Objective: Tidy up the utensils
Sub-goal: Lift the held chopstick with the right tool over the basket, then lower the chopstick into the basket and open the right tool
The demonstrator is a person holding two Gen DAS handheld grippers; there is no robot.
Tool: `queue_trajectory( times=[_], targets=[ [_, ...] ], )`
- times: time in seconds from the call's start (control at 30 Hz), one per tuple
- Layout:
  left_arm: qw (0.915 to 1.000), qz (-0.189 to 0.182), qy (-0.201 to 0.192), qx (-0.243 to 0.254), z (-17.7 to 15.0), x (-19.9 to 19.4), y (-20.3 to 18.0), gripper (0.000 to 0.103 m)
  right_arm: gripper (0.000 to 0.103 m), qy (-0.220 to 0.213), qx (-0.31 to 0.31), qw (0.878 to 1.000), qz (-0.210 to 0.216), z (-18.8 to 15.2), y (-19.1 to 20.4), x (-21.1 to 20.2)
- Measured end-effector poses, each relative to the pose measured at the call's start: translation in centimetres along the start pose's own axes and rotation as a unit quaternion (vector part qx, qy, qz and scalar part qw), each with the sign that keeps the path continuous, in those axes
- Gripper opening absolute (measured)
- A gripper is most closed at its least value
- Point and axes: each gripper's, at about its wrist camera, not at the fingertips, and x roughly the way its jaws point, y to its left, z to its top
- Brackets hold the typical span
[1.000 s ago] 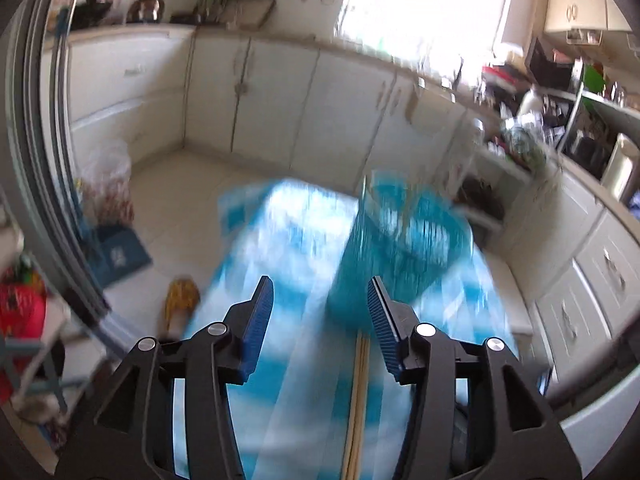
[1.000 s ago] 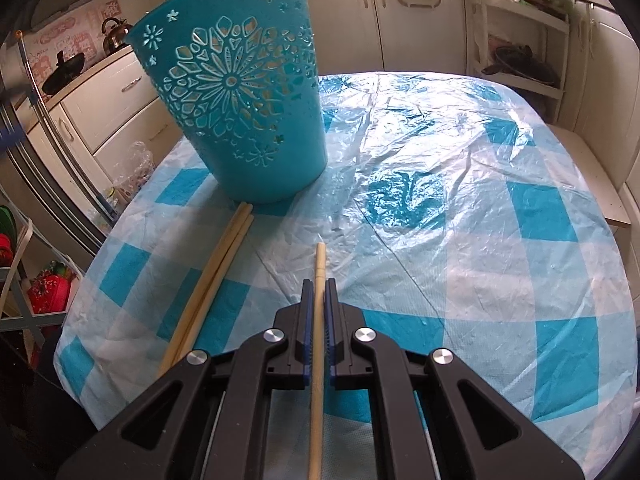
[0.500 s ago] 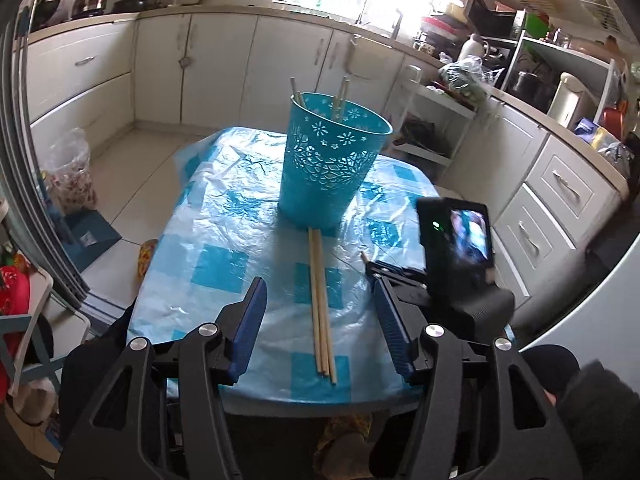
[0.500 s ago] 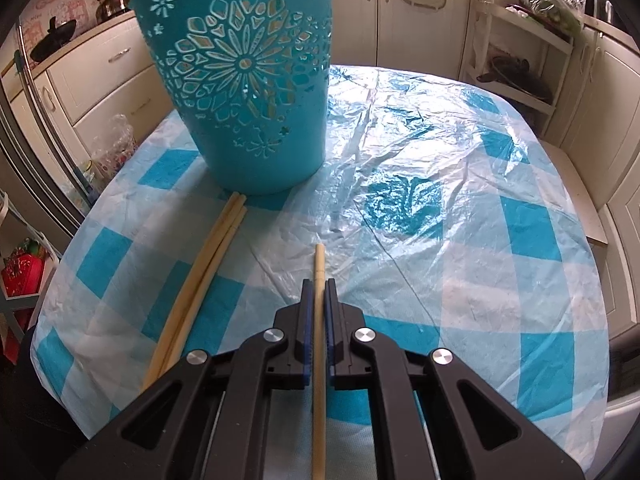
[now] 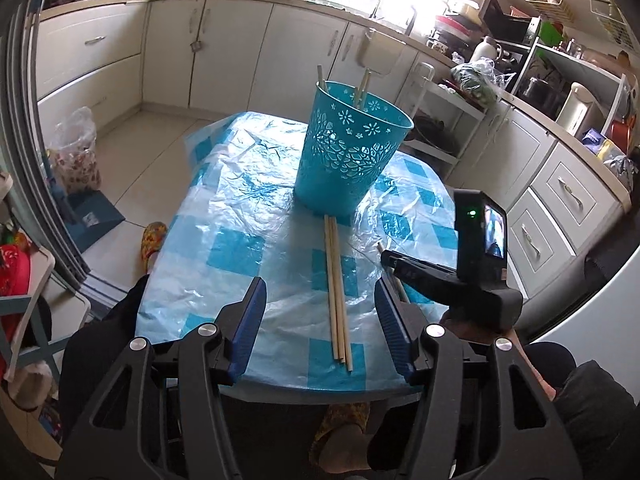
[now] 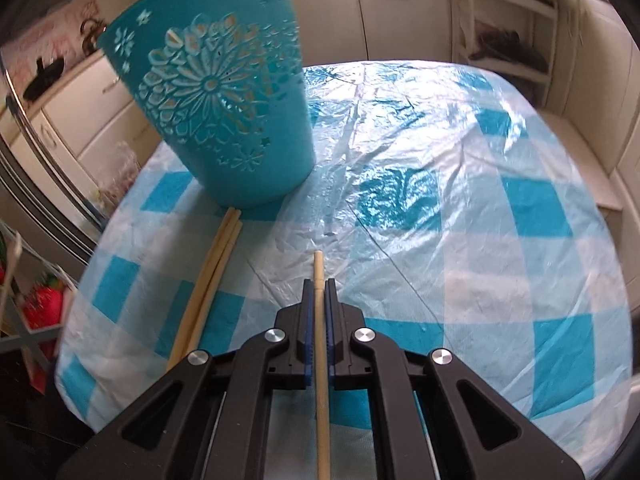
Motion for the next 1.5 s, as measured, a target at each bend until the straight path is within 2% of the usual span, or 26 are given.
queue_trajectory(
  times=[0.17, 0.43, 0.77, 0.9, 0.97, 1.1, 1.2, 1.3, 1.37, 1.5],
  targets=[
    [0.9999, 0.002, 0.003, 0.009, -0.2, 0.4, -0.5, 0.054, 0.006, -0.001, 0.03, 0.999, 0.032, -0.8, -0.8, -0.9],
    [0.9997, 0.011, 0.024, 0.005, -0.7, 1.7, 0.0, 0.054, 0.006, -0.061, 0.063, 0.992, 0.091, -0.2, -0.8, -5.7],
    [0.9991, 0.02, 0.038, 0.002, -0.8, 2.9, 0.2, 0.054, 0.006, -0.129, 0.073, 0.98, 0.134, 2.3, -1.4, -10.4],
    [0.9989, 0.019, 0.044, -0.001, -0.9, 3.3, 0.2, 0.054, 0.006, -0.171, 0.059, 0.972, 0.149, 5.2, 0.0, -12.8],
    [0.9988, 0.018, 0.046, -0.003, -0.9, 3.4, 0.2, 0.054, 0.006, -0.206, 0.044, 0.965, 0.153, 7.6, 1.2, -14.3],
    [0.9988, 0.019, 0.045, -0.005, -0.7, 3.6, 0.5, 0.054, 0.006, -0.289, 0.021, 0.944, 0.159, 13.2, 4.2, -16.6],
    [0.9987, 0.021, 0.044, -0.011, -0.4, 3.8, 0.9, 0.055, 0.006, -0.336, 0.017, 0.93, 0.146, 16.1, 5.7, -16.7],
    [0.9983, 0.024, 0.047, -0.023, -0.2, 4.3, 1.8, 0.055, 0.006, -0.36, 0.028, 0.926, 0.109, 18.5, 6.5, -14.5],
    [0.998, 0.027, 0.049, -0.031, 0.0, 4.6, 2.5, 0.055, 0.006, -0.364, 0.029, 0.927, 0.084, 18.9, 6.8, -12.8],
    [0.9971, 0.029, 0.054, -0.045, 0.3, 5.3, 3.6, 0.056, 0.006, -0.335, 0.015, 0.941, 0.042, 19.1, 7.0, -8.6]
  ],
)
